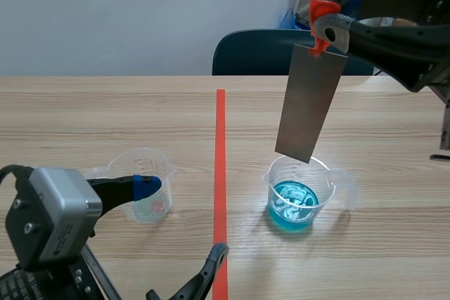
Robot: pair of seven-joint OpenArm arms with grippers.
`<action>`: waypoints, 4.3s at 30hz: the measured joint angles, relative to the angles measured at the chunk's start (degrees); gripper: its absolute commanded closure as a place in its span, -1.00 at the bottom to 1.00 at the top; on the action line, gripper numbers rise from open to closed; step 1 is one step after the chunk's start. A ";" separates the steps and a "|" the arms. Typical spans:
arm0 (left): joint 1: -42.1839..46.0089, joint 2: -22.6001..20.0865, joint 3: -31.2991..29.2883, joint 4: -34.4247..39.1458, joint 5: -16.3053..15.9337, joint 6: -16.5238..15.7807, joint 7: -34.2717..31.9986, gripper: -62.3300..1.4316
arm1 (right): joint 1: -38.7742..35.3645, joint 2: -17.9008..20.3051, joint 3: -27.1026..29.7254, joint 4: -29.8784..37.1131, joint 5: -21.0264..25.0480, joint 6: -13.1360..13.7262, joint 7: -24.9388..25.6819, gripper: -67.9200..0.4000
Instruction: Do the redox reaction experiment
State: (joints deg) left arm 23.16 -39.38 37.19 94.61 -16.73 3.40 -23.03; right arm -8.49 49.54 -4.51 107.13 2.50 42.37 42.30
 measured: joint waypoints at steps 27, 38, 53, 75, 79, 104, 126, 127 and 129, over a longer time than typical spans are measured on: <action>0.00 0.00 0.00 0.00 0.00 0.00 0.00 -1.00 | 0.00 3.65 0.07 1.79 9.77 0.00 -10.75 0.96; 0.00 0.00 0.00 0.00 0.00 0.00 0.00 -1.00 | 0.00 3.65 0.07 1.79 9.77 0.00 -10.75 0.96; 0.00 0.00 0.00 0.00 0.00 0.00 0.00 -1.00 | 0.00 3.65 0.07 1.79 9.77 0.00 -10.75 0.96; 0.00 0.00 0.00 0.00 0.00 0.00 0.00 -1.00 | 0.00 3.65 0.07 1.79 9.77 0.00 -10.75 0.96; 0.00 0.00 0.00 0.00 0.00 0.00 0.00 -1.00 | 0.00 3.65 0.07 1.79 9.77 0.00 -10.75 0.96; 0.00 0.00 0.00 0.00 0.00 0.00 0.00 -1.00 | 0.00 3.65 0.07 1.79 9.77 0.00 -10.75 0.96; 0.00 0.00 0.00 0.00 0.00 0.00 0.00 -1.00 | 0.00 3.65 0.07 1.79 9.77 0.00 -10.75 0.96; 0.00 0.00 0.00 0.00 0.00 0.00 0.00 -1.00 | 0.00 3.65 0.07 1.79 9.77 0.00 -10.75 0.96; 0.00 0.00 0.00 0.00 0.00 0.00 0.00 -1.00 | 0.00 3.65 0.07 1.79 9.77 0.00 -10.75 0.96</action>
State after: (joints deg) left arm 23.16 -39.38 37.19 94.61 -16.73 3.40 -23.03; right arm -8.49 53.19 -4.45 108.92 12.27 42.37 31.55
